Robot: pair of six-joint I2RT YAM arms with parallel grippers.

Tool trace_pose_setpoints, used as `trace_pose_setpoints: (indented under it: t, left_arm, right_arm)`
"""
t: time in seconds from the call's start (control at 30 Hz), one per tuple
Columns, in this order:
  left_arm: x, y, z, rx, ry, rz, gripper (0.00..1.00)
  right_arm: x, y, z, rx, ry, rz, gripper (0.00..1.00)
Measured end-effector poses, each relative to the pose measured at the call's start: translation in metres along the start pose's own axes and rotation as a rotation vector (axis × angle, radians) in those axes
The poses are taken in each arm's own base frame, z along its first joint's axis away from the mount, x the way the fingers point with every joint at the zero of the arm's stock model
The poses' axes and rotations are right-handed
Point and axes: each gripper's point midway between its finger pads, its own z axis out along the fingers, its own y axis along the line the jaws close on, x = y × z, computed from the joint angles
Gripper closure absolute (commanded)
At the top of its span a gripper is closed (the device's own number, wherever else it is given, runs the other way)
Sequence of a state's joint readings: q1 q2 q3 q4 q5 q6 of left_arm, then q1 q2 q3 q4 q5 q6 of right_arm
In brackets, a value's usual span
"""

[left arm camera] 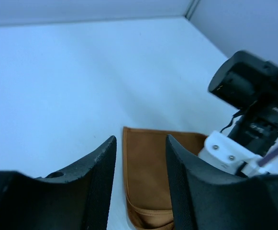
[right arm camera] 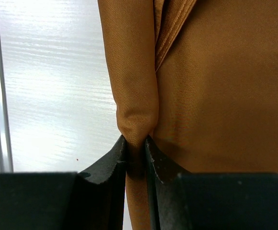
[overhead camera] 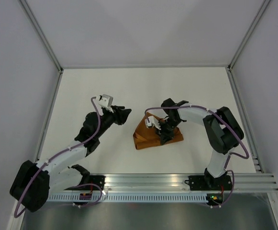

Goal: Fold the napkin, place the utensils inside, and roll it up
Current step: Roll the napkin with the utensil

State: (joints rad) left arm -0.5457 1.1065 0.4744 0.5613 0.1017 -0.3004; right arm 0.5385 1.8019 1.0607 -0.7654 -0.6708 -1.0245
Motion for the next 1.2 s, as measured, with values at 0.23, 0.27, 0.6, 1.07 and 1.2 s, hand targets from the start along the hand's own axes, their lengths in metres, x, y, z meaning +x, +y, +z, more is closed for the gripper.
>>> trace_pose_setpoints:
  t: [0.23,0.27,0.6,1.07,1.2]
  left_arm:
    - [-0.036,-0.013,-0.042,0.021,-0.199,0.024,0.5]
    - [-0.034,-0.017,-0.045,0.033,-0.204,0.036,0.5]
    - [0.049,-0.088,-0.034,0.19,0.016,0.34,0.46]
    - [0.186,-0.139,-0.002,0.39,0.389,0.837,0.45]
    - [0.202,-0.131,-0.001,0.397,0.426,0.885,0.43]
  right_arm:
    - [-0.001,-0.003,0.002,-0.129,0.004,0.173,1.0]
    - [-0.002,-0.003,0.003,-0.146,0.004,0.198,1.0]
    - [-0.005,-0.001,0.008,-0.263,0.039,0.378,1.0]
    - [-0.004,-0.001,0.008,-0.281,0.034,0.453,1.0]
    - [-0.003,-0.002,0.007,-0.281,0.031,0.462,1.0]
